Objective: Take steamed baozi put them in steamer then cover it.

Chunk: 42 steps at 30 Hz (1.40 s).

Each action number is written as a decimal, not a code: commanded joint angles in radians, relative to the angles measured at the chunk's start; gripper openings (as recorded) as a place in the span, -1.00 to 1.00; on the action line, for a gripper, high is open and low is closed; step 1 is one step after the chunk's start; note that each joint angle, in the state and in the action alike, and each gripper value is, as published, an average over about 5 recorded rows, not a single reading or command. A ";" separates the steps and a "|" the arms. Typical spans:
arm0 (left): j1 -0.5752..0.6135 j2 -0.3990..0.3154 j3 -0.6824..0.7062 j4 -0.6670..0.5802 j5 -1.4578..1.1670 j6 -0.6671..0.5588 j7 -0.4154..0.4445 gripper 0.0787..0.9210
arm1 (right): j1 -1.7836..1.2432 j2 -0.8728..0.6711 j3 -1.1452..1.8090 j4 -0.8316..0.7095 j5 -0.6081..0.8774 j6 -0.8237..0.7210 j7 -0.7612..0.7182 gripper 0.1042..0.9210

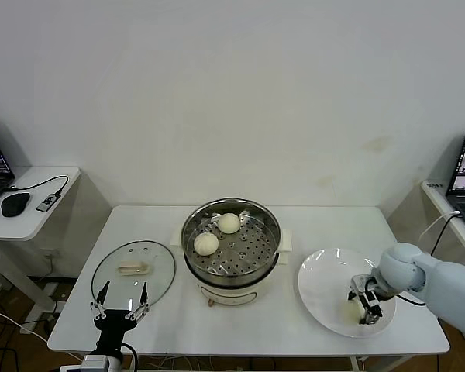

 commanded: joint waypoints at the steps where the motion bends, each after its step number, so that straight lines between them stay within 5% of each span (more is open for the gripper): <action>1: 0.000 0.001 0.000 -0.003 0.000 0.000 0.000 0.77 | 0.026 0.007 0.009 -0.009 0.019 -0.003 -0.001 0.17; 17: -0.004 0.006 0.002 -0.006 -0.003 0.001 0.000 0.77 | 0.467 0.046 -0.098 -0.040 0.200 -0.015 -0.057 0.14; 29: -0.008 0.007 -0.005 -0.004 -0.008 0.001 0.000 0.77 | 0.866 0.360 -0.308 -0.109 0.361 0.027 -0.053 0.14; 42: -0.004 -0.004 -0.021 -0.014 -0.010 0.002 -0.001 0.77 | 0.830 0.619 -0.452 -0.060 0.409 0.221 0.009 0.14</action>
